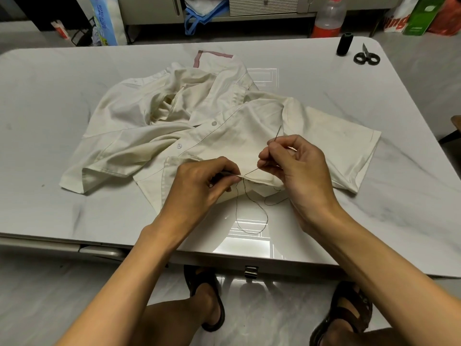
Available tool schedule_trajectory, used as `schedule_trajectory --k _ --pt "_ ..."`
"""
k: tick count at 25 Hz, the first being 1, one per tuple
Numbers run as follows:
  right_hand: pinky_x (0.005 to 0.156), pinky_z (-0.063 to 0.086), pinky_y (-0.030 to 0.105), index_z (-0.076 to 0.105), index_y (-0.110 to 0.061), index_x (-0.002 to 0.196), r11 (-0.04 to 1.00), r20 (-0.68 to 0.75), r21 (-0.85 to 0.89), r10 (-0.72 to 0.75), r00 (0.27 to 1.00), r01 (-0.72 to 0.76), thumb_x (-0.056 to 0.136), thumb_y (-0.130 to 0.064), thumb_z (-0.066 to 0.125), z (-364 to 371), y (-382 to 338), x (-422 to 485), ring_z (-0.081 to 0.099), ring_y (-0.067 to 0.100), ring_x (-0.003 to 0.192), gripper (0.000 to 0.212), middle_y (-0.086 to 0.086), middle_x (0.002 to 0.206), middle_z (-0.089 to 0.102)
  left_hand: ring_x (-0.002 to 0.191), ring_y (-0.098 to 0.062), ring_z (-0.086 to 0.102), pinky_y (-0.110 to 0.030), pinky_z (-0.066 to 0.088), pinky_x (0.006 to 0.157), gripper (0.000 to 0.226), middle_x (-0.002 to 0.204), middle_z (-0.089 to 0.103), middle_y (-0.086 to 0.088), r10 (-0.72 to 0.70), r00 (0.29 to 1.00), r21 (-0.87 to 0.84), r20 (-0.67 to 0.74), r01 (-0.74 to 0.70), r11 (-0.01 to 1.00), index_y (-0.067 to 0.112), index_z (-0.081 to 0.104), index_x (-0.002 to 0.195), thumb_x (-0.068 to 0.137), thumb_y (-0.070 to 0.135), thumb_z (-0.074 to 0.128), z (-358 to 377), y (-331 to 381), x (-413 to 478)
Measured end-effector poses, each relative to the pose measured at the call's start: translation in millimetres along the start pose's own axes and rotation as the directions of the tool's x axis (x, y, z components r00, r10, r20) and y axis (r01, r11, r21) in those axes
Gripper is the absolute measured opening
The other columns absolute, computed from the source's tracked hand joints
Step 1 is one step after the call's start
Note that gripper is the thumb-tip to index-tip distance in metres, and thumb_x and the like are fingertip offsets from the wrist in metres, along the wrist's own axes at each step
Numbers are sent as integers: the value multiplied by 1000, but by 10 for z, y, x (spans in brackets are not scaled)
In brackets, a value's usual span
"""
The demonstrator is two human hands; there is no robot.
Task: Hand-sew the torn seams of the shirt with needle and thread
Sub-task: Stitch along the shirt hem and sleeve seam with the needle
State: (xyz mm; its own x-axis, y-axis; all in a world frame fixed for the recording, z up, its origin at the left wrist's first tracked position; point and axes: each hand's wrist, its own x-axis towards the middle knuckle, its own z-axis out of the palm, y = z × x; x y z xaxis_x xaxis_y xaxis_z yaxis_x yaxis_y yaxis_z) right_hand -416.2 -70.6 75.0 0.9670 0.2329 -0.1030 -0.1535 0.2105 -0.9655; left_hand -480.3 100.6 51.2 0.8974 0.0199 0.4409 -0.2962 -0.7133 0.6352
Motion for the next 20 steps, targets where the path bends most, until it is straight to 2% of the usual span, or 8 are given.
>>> schedule_trajectory --k 4,7,11,16,20 --pt "77 55 22 67 -4 108 998 -12 0 -60 998 60 96 -3 57 -18 2 -5 67 12 73 16 2 73 68 67 -4 69 -25 55 63 4 72 72 2 -9 1000 -14 5 9 1000 4 73 87 85 6 76 -11 25 5" --pt "75 57 24 71 -3 98 999 -28 17 -50 998 51 94 -3 60 -1 7 -18 69 14 71 12 2 71 70 70 -3 70 -22 55 66 4 74 73 2 -19 1000 -25 17 19 1000 4 73 89 86 4 75 -19 32 -8" --pt "78 58 26 67 -5 90 996 -30 81 26 999 -23 97 -9 56 17 1 10 73 21 78 14 8 79 74 71 -2 71 -21 56 68 4 76 74 3 -27 999 -27 29 28 999 4 73 91 88 3 74 -39 19 -7" --pt "77 58 24 67 -6 95 995 -14 85 46 999 -45 98 -8 55 36 20 30 71 17 75 13 2 73 71 71 -3 71 -23 56 68 5 76 73 4 -34 999 -21 27 34 999 4 74 91 87 3 74 -49 2 -16" --pt "79 58 25 65 -4 95 990 9 115 83 997 -83 99 -6 53 48 15 31 73 19 79 13 6 79 73 68 -4 70 -21 55 66 5 75 72 5 -35 999 -11 19 35 999 5 75 91 86 5 75 -53 -9 -22"
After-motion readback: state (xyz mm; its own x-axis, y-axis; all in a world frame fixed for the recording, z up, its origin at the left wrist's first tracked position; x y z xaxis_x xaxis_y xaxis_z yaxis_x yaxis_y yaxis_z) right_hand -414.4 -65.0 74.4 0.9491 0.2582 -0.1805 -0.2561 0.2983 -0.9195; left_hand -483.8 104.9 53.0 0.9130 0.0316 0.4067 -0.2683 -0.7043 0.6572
